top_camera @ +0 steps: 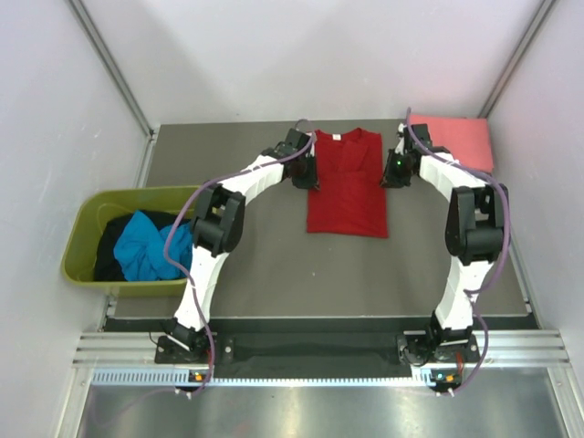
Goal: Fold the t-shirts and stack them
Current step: Fold the tshirt
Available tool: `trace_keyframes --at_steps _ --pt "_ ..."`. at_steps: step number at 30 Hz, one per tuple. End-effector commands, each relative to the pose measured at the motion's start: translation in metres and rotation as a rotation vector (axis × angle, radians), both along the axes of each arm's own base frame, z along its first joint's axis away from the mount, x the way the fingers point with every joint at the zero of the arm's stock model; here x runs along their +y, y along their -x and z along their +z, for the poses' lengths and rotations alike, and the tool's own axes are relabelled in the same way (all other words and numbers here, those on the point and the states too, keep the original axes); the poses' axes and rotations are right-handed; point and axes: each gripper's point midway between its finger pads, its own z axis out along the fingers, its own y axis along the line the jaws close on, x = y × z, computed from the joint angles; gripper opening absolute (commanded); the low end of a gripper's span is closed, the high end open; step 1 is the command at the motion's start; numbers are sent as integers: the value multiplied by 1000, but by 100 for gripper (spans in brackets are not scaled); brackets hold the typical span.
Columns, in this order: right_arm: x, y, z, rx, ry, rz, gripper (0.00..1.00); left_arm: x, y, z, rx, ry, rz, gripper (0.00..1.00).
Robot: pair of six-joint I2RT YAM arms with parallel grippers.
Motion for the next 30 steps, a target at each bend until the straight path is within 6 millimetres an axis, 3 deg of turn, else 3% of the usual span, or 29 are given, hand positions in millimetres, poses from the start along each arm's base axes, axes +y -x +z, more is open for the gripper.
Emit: trace_keyframes --at_steps 1,5,6,9,13,17,19,20,22,23,25,26,27,28,30 --pt "4 -34 14 -86 -9 14 11 -1 -32 12 -101 17 11 16" --pt "-5 -57 -2 -94 45 -10 11 20 -55 -13 -74 10 125 16" --pt "-8 -61 -15 -79 62 -21 11 25 -59 -16 -53 38 155 17" --pt "-8 -75 -22 -75 69 -31 11 28 -65 -24 -23 83 172 17" --pt "-18 -80 -19 -83 109 -68 11 26 -62 -9 -19 113 157 17" --pt "-25 -77 3 -99 141 -97 13 35 -53 21 -29 88 160 17" --pt "-24 -70 12 -94 142 -98 13 39 -47 39 -46 80 155 17" --pt "-25 -68 29 -121 143 -108 13 40 -44 44 -44 79 155 17" --pt "-20 -56 37 -116 145 -105 14 41 -30 56 -40 86 134 17" --pt "-18 -51 51 -136 136 -104 16 40 -22 59 -27 101 117 17" --pt "-10 -32 51 -104 123 -86 17 38 -3 68 -24 118 91 17" --pt "3 -24 63 -119 82 -54 17 35 6 71 -19 139 68 17" --pt "9 -17 65 -119 58 -39 17 28 15 74 -14 157 50 17" --pt "15 -4 55 -87 44 -24 17 24 25 77 -21 183 32 17" --pt "35 8 65 -108 -23 23 17 6 44 80 -4 234 -17 17"
